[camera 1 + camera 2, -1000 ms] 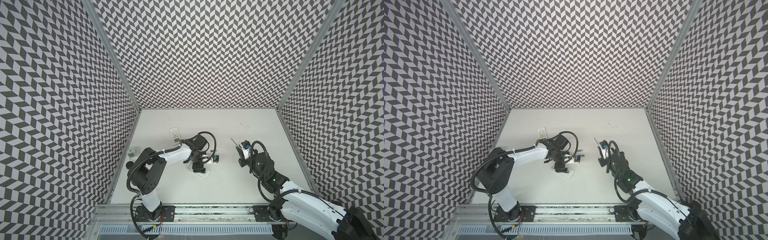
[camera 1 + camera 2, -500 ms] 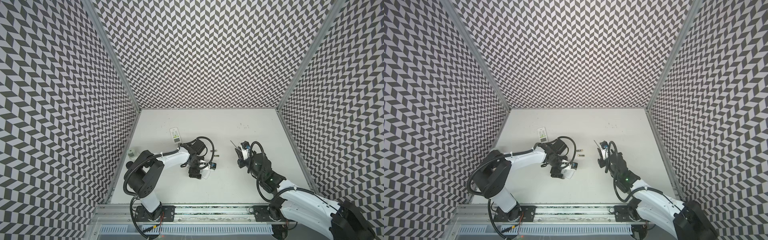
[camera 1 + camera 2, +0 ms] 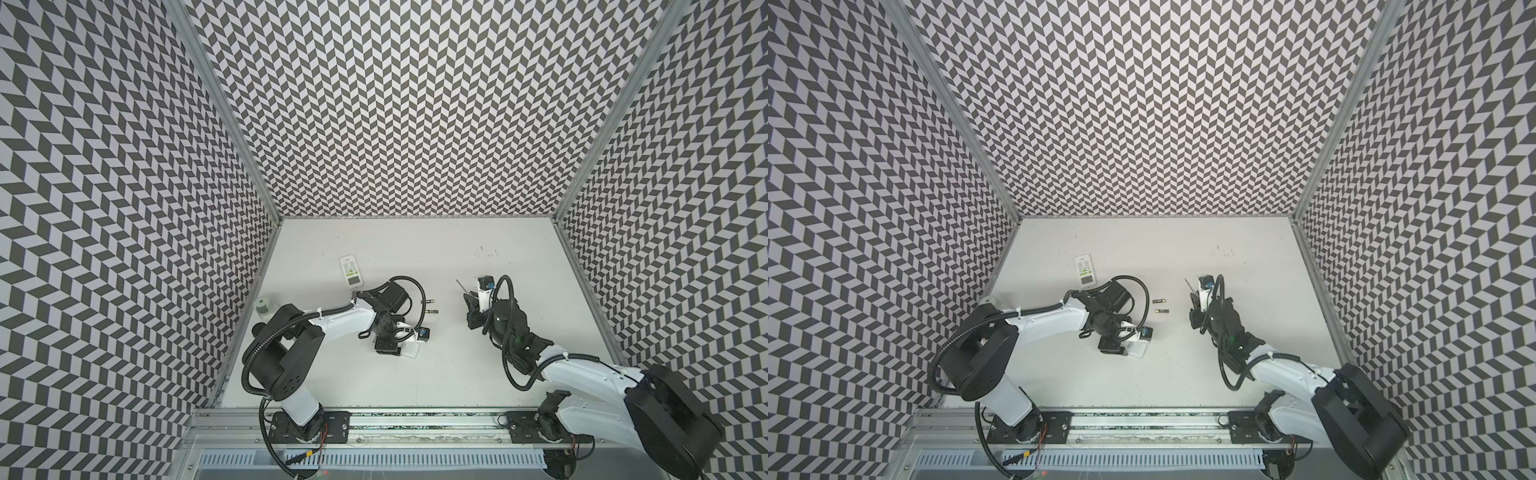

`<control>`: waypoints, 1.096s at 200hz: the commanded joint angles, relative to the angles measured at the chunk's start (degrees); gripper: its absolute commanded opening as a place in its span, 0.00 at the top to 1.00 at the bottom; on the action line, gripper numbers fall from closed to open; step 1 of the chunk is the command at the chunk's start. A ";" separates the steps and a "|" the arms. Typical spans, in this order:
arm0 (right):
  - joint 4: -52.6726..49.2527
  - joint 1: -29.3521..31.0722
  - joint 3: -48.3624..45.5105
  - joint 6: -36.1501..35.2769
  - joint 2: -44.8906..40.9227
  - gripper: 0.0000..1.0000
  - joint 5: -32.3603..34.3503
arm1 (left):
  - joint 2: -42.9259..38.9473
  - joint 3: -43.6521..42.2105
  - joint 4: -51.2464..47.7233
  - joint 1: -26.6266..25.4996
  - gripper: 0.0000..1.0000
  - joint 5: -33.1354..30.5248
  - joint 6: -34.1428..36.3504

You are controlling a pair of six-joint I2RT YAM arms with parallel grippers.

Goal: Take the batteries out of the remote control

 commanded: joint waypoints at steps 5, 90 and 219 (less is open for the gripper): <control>6.52 -0.52 2.15 3.79 5.01 0.94 0.27 | -1.40 -3.31 -0.03 1.08 0.44 -2.87 -0.93; 13.53 -3.74 5.76 10.93 18.76 0.93 -3.68 | -14.06 -12.56 3.23 18.16 0.40 -3.01 -7.96; 20.57 -5.60 5.34 12.16 28.70 0.85 -4.32 | -18.41 -10.04 5.98 32.38 0.23 -9.62 -13.52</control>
